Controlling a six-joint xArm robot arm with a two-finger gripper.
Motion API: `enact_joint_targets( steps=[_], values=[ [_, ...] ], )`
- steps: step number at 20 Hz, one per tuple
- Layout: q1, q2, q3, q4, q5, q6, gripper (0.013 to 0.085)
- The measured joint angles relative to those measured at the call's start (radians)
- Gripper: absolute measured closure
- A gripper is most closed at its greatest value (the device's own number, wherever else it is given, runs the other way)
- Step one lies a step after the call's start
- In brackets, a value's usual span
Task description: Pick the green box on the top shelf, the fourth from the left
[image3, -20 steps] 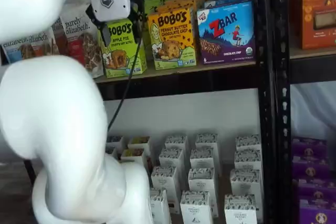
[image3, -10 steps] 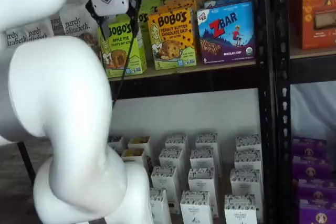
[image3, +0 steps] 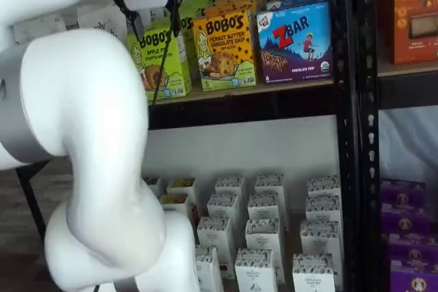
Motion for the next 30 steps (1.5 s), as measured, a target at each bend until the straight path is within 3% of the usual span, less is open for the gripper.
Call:
enact_joint_targets(
  steps=[11,22,30],
  values=[
    [0.047,-0.002,0.009,-0.011,-0.085,0.038,0.013],
    [0.183,0.056,-0.035,-0.056,-0.104,0.166,0.013],
    [0.223,0.107,-0.053,-0.077,-0.138,0.207,0.013]
  ],
)
